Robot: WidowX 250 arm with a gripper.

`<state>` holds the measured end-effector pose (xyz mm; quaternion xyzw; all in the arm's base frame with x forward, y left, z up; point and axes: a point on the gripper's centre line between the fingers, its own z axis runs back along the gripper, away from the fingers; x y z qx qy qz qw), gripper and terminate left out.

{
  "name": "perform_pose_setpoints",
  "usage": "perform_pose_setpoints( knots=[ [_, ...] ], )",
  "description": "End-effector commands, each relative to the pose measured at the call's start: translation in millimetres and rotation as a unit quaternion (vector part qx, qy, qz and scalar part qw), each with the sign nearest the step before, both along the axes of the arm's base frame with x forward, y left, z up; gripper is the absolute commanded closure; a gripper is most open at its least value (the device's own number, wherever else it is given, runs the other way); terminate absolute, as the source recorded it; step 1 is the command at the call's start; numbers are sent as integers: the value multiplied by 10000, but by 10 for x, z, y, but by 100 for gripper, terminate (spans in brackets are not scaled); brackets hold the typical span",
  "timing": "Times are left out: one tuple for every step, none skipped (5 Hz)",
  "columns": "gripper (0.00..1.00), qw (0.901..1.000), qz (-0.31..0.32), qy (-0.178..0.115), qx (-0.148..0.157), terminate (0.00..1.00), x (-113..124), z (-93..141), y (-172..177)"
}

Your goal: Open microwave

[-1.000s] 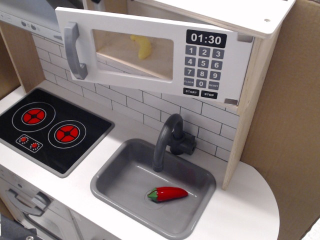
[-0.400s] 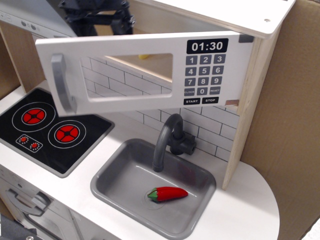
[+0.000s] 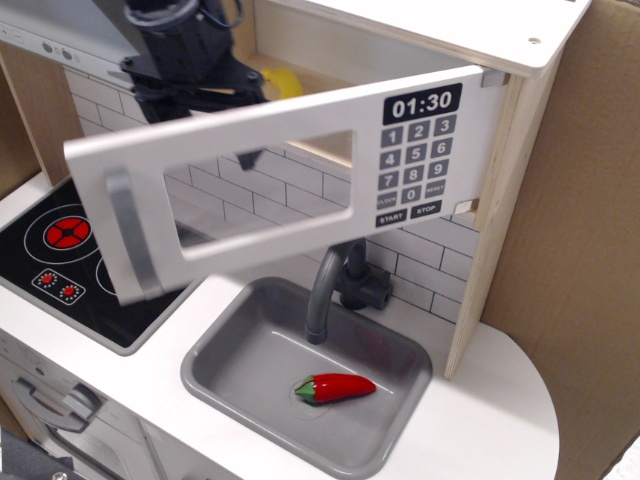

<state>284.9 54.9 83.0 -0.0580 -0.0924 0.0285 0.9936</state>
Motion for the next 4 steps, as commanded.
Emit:
perform_pose_setpoints(
  knots=[
    [0, 9995, -127, -182, 210, 0, -43, 35, -269],
    [0, 9994, -249, -183, 164, 0, -112, -13, -378],
    [0, 9994, -249, -183, 164, 0, -112, -13, -378],
    [0, 9994, -249, -183, 164, 0, -112, -13, -378]
  ],
)
